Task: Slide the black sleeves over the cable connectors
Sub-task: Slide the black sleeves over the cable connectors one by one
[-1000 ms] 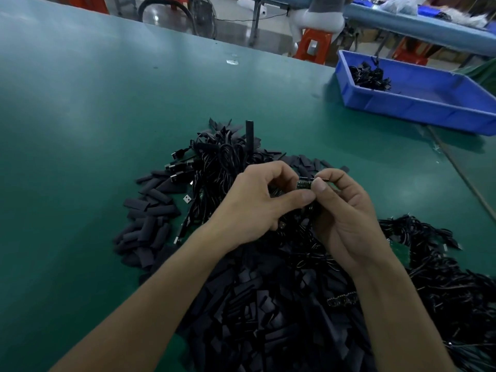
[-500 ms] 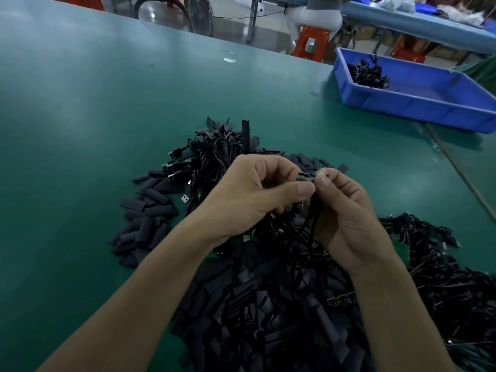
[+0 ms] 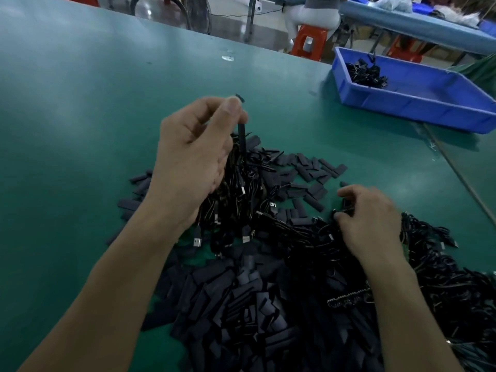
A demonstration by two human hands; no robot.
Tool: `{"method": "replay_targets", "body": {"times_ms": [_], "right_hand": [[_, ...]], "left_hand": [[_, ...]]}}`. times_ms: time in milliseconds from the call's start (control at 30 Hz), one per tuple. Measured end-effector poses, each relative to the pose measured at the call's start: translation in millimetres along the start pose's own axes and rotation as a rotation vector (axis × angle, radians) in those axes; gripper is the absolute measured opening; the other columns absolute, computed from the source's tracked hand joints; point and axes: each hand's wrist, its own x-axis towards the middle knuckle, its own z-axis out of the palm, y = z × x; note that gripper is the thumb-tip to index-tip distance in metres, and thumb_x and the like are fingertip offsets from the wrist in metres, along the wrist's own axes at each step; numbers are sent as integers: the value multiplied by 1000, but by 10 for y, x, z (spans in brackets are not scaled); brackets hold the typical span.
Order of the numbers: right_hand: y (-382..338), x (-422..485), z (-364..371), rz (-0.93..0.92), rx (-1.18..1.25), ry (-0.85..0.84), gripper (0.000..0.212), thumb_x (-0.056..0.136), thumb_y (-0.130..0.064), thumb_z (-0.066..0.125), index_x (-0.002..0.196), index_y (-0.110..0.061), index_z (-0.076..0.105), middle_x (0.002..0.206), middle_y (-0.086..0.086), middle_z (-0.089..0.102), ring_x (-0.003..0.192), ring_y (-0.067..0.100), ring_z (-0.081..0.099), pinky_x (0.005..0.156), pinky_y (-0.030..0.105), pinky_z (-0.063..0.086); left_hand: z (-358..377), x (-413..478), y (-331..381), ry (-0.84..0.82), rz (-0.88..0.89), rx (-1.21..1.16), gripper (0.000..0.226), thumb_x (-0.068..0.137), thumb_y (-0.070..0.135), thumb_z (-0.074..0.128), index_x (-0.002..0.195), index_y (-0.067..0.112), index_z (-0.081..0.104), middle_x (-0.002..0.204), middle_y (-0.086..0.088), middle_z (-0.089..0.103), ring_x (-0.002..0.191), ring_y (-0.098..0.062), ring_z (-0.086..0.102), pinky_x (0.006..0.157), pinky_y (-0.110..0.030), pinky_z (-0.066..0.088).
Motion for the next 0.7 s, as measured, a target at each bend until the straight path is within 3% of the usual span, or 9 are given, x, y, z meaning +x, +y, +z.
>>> {"method": "replay_targets", "body": {"times_ms": [67, 167, 233, 333, 400, 567, 700], "right_hand": [[-123, -49, -17, -136, -33, -27, 40, 84, -6, 74, 120, -23, 69, 128, 2, 62, 123, 26, 50, 105, 44, 37], [-275, -46, 28, -319, 36, -205, 36, 90, -2, 66, 120, -21, 72, 125, 0, 68, 119, 23, 60, 107, 42, 45], [-328, -24, 100, -340, -67, -311, 38, 95, -5, 60, 128, -24, 67, 129, -1, 64, 120, 25, 58, 102, 44, 47], [-311, 3, 175, -284, -175, -385, 39, 96, -15, 63, 134, -27, 61, 130, 0, 62, 121, 26, 55, 99, 45, 48], [-282, 27, 201, -260, -164, -398, 35, 95, -20, 67, 129, -26, 65, 125, 0, 64, 118, 26, 57, 98, 45, 49], [-263, 56, 232, -260, -103, -372, 20, 91, -20, 72, 111, -22, 71, 111, 2, 67, 109, 27, 60, 92, 42, 51], [-220, 12, 242, -286, -14, -275, 10, 89, -20, 73, 90, -28, 66, 99, -3, 56, 104, 23, 55, 88, 37, 45]], "left_hand": [[2, 4, -20, -33, -55, 125, 25, 105, 24, 52, 92, 18, 72, 47, 16, 38, 39, -1, 30, 41, -9, 28], [-8, 9, -83, -152, -160, 267, 26, 106, 18, 48, 118, 12, 70, 54, 17, 44, 42, 2, 38, 45, -2, 31], [-29, 5, -127, -242, -229, 316, 33, 105, 13, 47, 134, 17, 61, 60, 8, 47, 47, -2, 36, 46, -7, 32], [-45, -6, -138, -333, -233, 333, 39, 105, 8, 47, 141, 20, 55, 64, 13, 63, 54, -4, 48, 49, -12, 39], [-46, -7, -127, -364, -215, 329, 36, 105, 8, 49, 138, 22, 53, 74, 11, 71, 58, -2, 57, 51, -14, 45], [-38, -20, -171, -346, -238, 404, 9, 101, 14, 58, 103, 23, 55, 82, 7, 76, 61, -10, 68, 52, -18, 50], [-45, -26, -192, -299, -192, 406, 14, 99, 13, 62, 98, 26, 67, 80, 5, 75, 58, -6, 66, 53, -16, 50]]}}
